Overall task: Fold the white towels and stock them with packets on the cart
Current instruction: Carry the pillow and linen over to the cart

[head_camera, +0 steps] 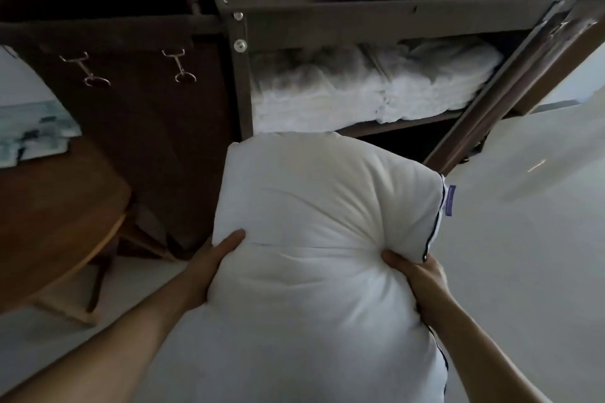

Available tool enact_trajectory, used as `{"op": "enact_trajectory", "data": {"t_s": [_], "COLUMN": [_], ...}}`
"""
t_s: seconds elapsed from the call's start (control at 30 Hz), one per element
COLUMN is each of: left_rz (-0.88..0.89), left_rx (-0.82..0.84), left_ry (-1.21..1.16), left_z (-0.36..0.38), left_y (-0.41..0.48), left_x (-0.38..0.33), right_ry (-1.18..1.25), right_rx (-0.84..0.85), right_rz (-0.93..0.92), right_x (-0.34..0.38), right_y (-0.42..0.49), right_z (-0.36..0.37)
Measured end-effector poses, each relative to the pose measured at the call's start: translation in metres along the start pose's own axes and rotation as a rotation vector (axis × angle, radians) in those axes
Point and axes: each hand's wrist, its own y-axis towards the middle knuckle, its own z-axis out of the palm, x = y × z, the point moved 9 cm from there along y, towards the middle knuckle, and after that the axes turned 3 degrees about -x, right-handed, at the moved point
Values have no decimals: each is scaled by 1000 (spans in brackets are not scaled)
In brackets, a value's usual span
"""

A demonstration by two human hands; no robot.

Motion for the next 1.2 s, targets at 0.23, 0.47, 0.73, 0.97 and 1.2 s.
{"op": "enact_trajectory", "data": {"t_s": [0.23, 0.47, 0.73, 0.97, 1.2], "left_rz": [23, 83, 235, 544, 966], "left_rx": [-136, -173, -378, -777, -744], "left_ry": [-23, -89, -160, 256, 1305], "left_z": [59, 119, 135, 138, 255], "left_y": [38, 65, 163, 216, 236], "left_x": [14, 58, 89, 47, 29], "right_ry": [-48, -101, -31, -15, -150], "right_rx": [112, 257, 341, 339, 368], "right_rz": [-13, -77, -302, -327, -270], "right_x": [3, -6, -21, -26, -23], "right_y": [100, 207, 326, 397, 426], "right_z": [-15, -21, 36, 112, 130]}}
